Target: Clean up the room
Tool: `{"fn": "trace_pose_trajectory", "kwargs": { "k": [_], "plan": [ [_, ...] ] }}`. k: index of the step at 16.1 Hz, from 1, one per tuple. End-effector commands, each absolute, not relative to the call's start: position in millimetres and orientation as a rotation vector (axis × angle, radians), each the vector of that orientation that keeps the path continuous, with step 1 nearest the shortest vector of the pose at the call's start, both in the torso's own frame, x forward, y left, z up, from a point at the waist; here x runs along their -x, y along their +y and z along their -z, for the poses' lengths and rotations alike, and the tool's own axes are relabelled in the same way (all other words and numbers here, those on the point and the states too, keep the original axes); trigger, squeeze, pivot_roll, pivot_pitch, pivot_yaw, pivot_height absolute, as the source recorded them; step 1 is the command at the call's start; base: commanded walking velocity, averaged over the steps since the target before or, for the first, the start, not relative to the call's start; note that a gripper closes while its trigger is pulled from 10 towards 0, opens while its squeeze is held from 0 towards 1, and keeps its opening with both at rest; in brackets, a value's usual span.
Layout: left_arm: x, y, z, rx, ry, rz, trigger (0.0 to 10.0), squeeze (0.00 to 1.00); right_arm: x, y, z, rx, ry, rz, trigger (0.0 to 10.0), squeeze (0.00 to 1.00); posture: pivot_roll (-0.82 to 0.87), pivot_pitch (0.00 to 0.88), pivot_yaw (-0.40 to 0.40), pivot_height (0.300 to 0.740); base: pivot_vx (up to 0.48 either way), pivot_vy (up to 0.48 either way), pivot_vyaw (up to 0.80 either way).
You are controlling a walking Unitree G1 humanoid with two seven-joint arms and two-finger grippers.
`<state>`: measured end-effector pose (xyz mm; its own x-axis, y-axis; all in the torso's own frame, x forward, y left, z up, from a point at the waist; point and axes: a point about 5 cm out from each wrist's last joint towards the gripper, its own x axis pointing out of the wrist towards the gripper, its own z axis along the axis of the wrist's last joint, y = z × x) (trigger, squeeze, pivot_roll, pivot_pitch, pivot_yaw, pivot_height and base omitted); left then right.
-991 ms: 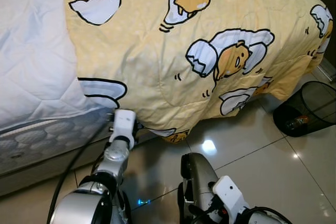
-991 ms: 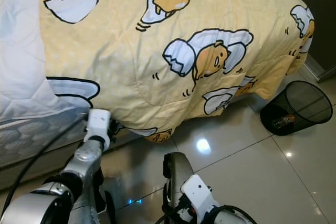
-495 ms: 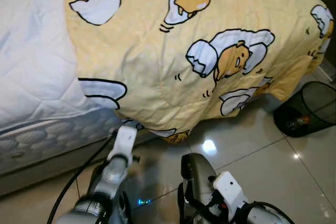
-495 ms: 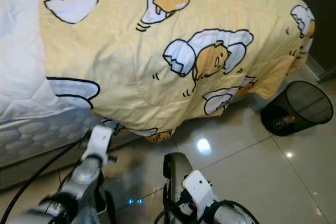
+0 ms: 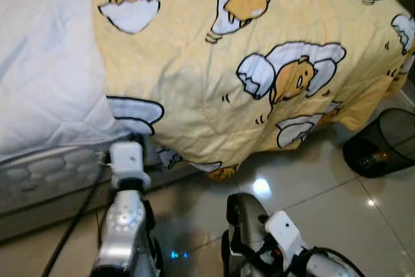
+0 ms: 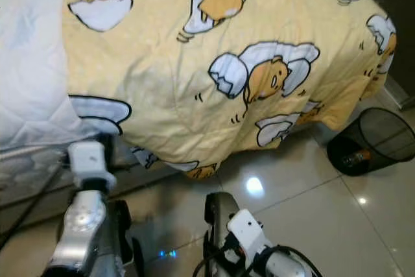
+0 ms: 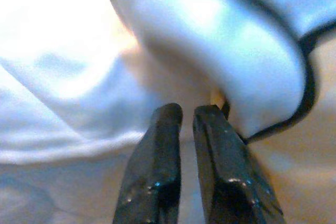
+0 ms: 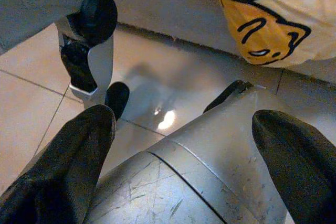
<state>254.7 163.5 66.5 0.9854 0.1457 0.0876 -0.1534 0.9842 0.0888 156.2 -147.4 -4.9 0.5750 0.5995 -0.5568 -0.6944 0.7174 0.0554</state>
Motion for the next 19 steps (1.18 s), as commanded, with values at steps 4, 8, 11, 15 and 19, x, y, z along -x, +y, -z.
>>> {"fn": "trace_pose_trajectory", "kwargs": {
  "k": [4,8,11,15,19],
  "plan": [
    [-219.0,165.2,-59.6,-0.06,0.065,-0.182,10.0,1.0,-152.5,-151.3,24.7,0.18,0.68,-0.758,10.0,0.0,-0.13,0.12,-0.055,0.596,0.0,0.0,0.0],
    [-255.1,175.6,-81.4,-0.061,0.023,-0.175,10.0,1.0,-165.6,-142.7,16.4,0.184,0.642,-0.776,10.0,0.0,-0.13,0.124,-0.055,0.596,0.0,0.0,0.0],
    [-272.0,162.7,-64.9,-0.065,0.104,-0.101,10.0,1.0,-169.2,-140.0,12.8,0.166,0.616,-0.754,10.0,0.0,-0.15,0.136,-0.053,0.596,0.0,0.0,0.0],
    [-283.0,156.6,-47.3,-0.047,0.18,-0.057,10.0,1.0,-164.1,-140.2,7.3,0.146,0.61,-0.739,10.0,0.0,-0.19,0.147,-0.051,0.596,0.0,0.0,0.0],
    [-276.7,139.8,-23.7,-0.038,0.242,0.013,10.0,1.0,-156.3,-142.1,3.5,0.141,0.617,-0.73,10.0,0.0,-0.21,0.156,-0.059,0.596,0.0,0.0,0.0]
  ]
}}
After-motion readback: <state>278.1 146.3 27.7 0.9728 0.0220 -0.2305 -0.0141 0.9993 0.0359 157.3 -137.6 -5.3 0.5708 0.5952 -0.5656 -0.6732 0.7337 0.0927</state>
